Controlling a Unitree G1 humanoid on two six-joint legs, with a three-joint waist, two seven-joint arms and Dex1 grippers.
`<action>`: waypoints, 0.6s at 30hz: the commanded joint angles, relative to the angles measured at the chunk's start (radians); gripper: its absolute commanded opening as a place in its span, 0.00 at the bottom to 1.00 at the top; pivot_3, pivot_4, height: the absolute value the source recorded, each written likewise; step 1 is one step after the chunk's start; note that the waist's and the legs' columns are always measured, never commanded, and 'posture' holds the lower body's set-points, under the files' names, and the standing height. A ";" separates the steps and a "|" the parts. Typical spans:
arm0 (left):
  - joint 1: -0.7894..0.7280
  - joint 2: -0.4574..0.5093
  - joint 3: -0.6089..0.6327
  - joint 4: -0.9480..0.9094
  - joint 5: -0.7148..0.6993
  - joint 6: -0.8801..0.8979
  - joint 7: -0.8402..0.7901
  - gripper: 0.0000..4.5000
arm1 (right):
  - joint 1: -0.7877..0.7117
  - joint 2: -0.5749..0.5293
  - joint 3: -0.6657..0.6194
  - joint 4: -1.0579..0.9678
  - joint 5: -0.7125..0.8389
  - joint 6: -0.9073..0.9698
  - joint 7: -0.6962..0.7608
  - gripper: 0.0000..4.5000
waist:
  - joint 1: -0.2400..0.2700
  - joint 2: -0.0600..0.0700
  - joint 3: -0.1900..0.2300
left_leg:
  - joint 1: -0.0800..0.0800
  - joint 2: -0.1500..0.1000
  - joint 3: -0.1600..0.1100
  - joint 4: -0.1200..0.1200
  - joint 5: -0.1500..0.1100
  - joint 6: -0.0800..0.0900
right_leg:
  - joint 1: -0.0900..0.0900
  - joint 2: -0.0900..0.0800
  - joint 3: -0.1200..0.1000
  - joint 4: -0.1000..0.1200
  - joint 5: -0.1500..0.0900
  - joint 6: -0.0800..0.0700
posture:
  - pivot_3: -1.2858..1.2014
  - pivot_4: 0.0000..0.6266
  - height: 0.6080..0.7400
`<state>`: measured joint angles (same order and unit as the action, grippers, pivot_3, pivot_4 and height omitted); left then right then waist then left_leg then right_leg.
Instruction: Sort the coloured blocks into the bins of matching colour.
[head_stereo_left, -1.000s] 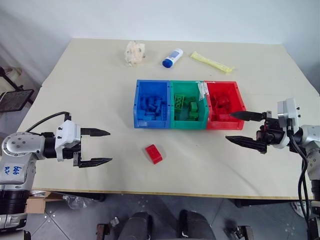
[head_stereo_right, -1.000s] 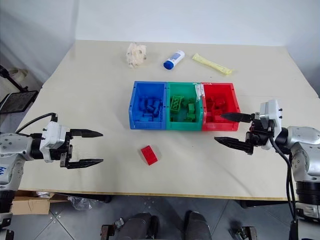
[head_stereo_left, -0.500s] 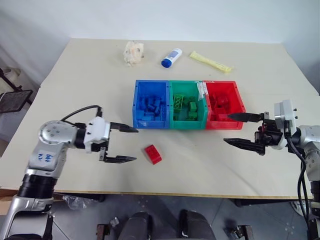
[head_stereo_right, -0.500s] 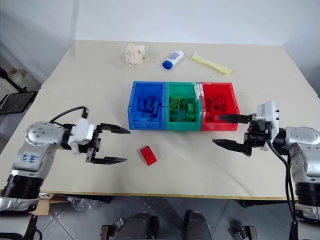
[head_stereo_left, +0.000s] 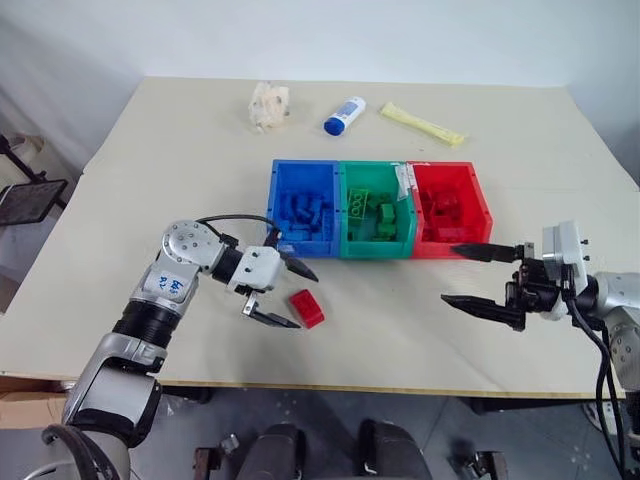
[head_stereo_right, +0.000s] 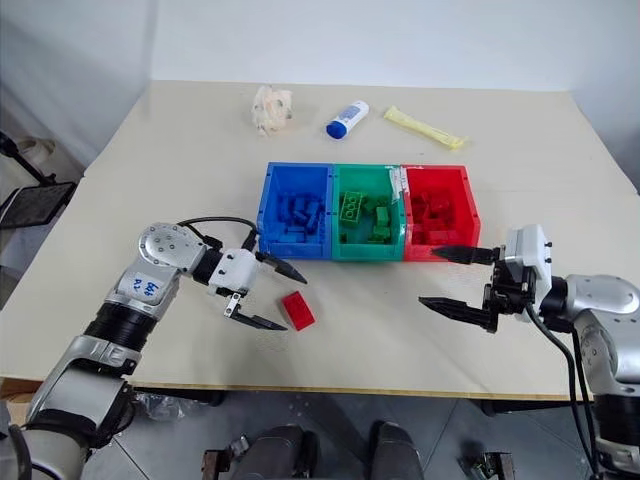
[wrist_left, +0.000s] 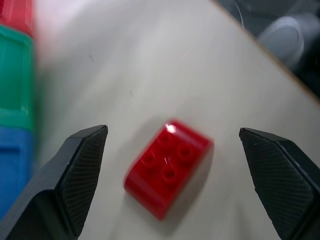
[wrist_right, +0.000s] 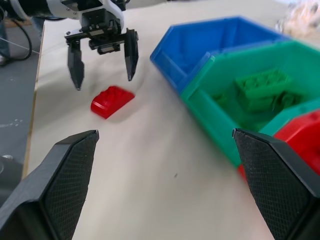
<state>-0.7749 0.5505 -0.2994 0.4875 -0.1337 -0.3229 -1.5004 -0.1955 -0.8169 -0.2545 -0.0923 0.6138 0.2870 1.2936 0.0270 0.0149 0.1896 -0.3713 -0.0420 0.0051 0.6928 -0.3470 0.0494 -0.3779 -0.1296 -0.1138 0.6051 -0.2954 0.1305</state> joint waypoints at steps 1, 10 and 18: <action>-0.048 -0.025 -0.031 0.089 0.050 -0.102 -0.028 1.00 | 0.026 -0.011 -0.061 -0.066 0.034 0.004 -0.021 1.00 | 0.003 0.000 0.000 | 0.000 0.000 0.000 0.000 0.000 0.000 | 0.000 0.000 0.000 0.000 0.000 0.000 | 0.52 0.24 1.00; -0.091 -0.091 -0.066 0.208 0.111 -0.181 -0.024 0.96 | 0.074 -0.010 -0.085 -0.112 0.044 0.015 -0.055 1.00 | 0.002 0.000 0.000 | 0.000 0.000 -0.001 0.001 0.000 0.000 | 0.000 0.000 -0.002 0.000 0.000 0.000 | 0.52 0.24 1.00; -0.054 -0.060 -0.056 0.161 0.106 -0.129 0.005 0.45 | 0.080 -0.015 -0.097 -0.115 0.046 0.018 -0.064 1.00 | 0.000 0.000 0.000 | 0.000 0.000 -0.001 0.001 0.000 0.001 | 0.000 0.000 -0.001 0.001 0.000 0.000 | 0.52 0.24 1.00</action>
<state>-0.8448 0.4775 -0.3662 0.6724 -0.0324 -0.4652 -1.4981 -0.1130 -0.8170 -0.3217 -0.1853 0.6386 0.3067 1.2310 0.0268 0.0145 0.1898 -0.3713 -0.0420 0.0045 0.6940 -0.3471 0.0500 -0.3776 -0.1300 -0.1143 0.6061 -0.2953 0.1306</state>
